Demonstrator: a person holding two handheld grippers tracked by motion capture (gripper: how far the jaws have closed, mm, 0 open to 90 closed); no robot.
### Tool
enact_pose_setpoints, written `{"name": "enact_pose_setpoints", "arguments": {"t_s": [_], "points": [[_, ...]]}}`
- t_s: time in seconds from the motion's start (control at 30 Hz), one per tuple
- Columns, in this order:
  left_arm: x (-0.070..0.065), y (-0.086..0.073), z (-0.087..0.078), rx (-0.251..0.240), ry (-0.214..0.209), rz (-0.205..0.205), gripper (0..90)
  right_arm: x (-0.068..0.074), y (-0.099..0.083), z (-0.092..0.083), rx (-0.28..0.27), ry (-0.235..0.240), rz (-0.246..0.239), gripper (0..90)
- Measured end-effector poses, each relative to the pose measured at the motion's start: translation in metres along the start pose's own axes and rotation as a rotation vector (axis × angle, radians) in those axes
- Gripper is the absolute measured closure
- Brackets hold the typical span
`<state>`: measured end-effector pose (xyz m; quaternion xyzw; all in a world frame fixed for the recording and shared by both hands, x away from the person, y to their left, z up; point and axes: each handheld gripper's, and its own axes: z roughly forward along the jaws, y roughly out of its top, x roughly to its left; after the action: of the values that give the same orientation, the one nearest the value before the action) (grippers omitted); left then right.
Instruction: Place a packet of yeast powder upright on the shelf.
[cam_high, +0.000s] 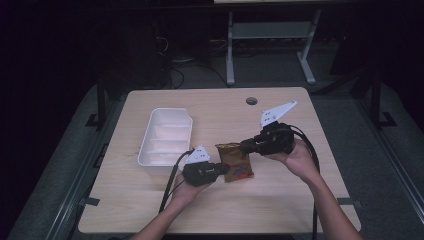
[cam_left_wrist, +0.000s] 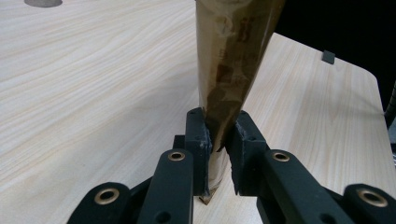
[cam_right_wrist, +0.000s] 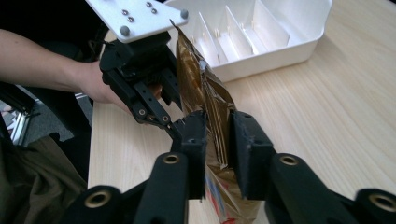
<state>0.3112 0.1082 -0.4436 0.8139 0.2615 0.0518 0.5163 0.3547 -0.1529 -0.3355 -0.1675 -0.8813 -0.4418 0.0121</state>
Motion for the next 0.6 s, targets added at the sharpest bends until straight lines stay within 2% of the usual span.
{"name": "enact_pose_setpoints", "arguments": {"t_s": [0.07,0.2,0.3,0.5,0.6], "points": [[-0.001,0.000,0.000,-0.001,-0.003,0.002,79.5,-0.002,-0.001,0.003,0.020,-0.014,0.008,66.4],[-0.002,0.001,0.001,0.006,-0.001,0.015,79.9,-0.006,-0.006,0.013,0.047,-0.004,0.023,59.3],[-0.003,0.001,0.000,0.007,-0.004,0.017,79.8,-0.007,-0.008,0.020,0.061,0.003,0.026,58.9],[-0.003,0.001,0.000,0.010,0.003,0.021,76.6,-0.006,-0.009,0.022,0.078,0.005,0.001,75.3],[-0.004,0.001,0.000,0.008,0.005,0.025,72.5,-0.005,-0.009,0.020,0.082,0.015,0.003,78.4]]}}
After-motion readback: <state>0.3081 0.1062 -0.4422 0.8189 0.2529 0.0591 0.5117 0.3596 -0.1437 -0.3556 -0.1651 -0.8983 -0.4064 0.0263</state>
